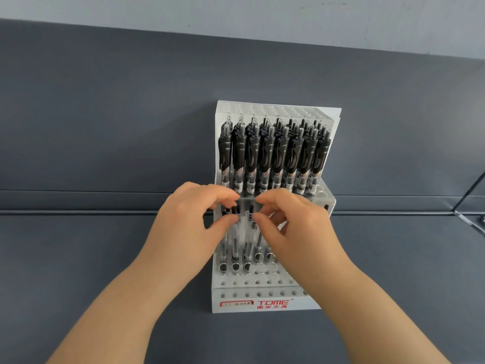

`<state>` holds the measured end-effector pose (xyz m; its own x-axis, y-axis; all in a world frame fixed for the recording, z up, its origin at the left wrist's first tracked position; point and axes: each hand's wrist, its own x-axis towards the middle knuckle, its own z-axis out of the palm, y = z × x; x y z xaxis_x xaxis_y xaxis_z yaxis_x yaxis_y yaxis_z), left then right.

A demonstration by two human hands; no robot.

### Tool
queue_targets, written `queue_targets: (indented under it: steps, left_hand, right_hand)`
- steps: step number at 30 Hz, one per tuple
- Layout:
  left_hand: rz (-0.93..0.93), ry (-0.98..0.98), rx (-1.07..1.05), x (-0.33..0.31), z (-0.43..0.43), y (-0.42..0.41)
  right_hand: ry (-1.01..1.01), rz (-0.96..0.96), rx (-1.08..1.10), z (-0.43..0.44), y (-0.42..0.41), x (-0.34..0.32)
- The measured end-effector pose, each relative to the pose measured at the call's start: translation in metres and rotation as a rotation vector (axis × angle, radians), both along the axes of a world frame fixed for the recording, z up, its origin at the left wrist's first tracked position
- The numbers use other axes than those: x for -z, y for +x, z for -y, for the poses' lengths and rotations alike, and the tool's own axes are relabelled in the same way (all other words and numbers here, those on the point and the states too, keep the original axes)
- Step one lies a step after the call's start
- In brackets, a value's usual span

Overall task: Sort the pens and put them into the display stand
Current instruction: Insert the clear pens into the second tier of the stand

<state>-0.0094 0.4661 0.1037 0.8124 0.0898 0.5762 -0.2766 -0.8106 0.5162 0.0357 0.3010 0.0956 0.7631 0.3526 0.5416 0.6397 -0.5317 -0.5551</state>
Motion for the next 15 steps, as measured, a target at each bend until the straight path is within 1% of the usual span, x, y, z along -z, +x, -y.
queue_targets:
  steps: [3,5,12,15]
  left_hand:
    - [0.08,0.08,0.023,0.002,-0.003,0.005]
    - [0.122,0.096,0.027,0.005,-0.004,0.007]
    - [0.145,0.164,0.041,0.009,0.0,0.008]
    - [0.16,0.16,0.037,0.008,0.003,0.005]
  right_hand:
    - [0.011,0.054,0.004,-0.001,0.001,0.001]
    - [-0.002,0.1,0.005,-0.001,0.001,0.002]
    - [0.008,0.116,0.014,0.001,0.001,0.01]
    - [0.009,0.126,0.014,0.003,0.001,0.011]
